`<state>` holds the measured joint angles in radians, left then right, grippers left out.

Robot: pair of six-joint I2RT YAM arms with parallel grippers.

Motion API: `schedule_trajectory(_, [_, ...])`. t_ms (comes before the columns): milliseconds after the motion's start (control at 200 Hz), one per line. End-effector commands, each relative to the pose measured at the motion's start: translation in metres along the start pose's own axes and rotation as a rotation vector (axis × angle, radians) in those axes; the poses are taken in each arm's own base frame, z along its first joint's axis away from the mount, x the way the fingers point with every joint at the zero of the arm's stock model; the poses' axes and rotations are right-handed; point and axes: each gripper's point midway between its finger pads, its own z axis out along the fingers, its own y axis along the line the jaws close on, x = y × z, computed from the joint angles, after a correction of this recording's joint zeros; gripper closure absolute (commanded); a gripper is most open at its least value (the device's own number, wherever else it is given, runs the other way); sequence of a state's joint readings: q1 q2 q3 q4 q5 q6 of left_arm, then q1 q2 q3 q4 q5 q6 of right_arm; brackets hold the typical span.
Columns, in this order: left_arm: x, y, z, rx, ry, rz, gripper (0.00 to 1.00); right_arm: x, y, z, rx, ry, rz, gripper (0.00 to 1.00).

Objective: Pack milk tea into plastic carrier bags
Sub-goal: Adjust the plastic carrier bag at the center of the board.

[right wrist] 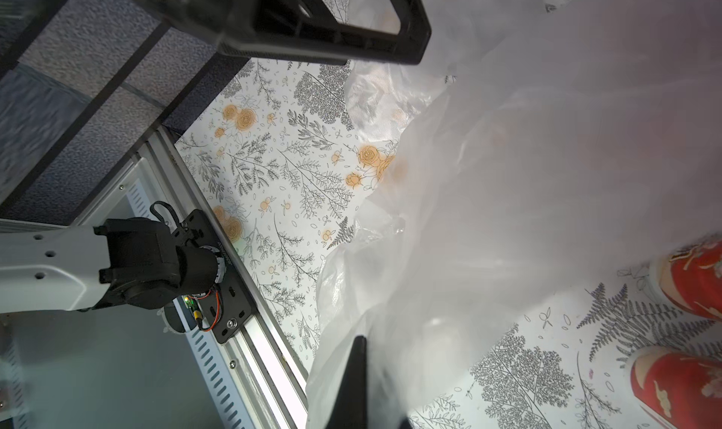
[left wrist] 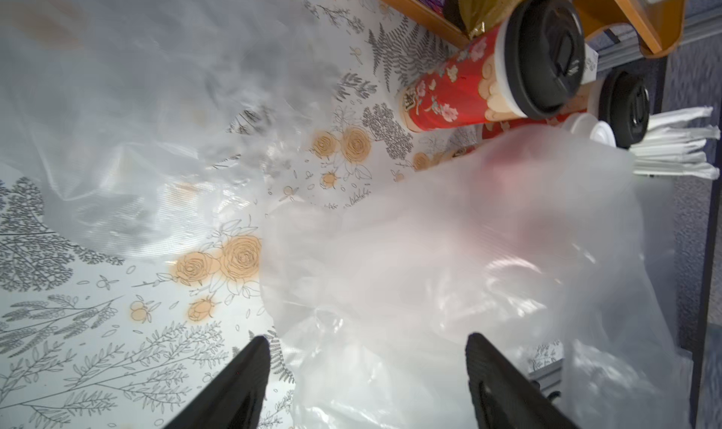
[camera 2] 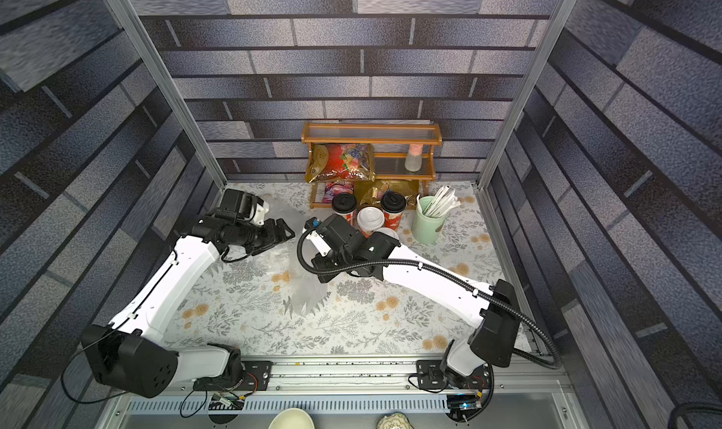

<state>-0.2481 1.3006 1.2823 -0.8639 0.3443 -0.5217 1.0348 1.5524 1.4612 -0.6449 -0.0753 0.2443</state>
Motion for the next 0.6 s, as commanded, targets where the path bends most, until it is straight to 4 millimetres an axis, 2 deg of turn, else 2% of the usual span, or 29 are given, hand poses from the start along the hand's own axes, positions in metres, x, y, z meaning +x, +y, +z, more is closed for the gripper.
schedule_trajectory(0, [0.018, -0.024, -0.022, 0.055, 0.012, -0.038, 0.18, -0.003, 0.004, 0.007, -0.01, -0.026, -0.021, 1.0])
schedule_trajectory(185, [0.025, -0.062, -0.026, 0.223, -0.009, -0.14, 0.14, 0.003, 0.009, 0.012, -0.043, -0.015, -0.005, 1.0])
schedule_trajectory(376, [0.029, -0.093, -0.024, 0.299, -0.001, -0.149, 0.1, -0.003, 0.012, -0.008, -0.05, -0.051, -0.012, 1.0])
schedule_trajectory(486, [0.036, -0.099, -0.014, 0.283, 0.027, -0.138, 0.11, -0.003, 0.015, -0.014, -0.063, -0.058, -0.008, 1.0])
schedule_trajectory(596, [0.041, -0.091, -0.005, 0.215, 0.026, -0.139, 0.15, 0.0, 0.015, -0.013, -0.067, -0.051, 0.0, 1.0])
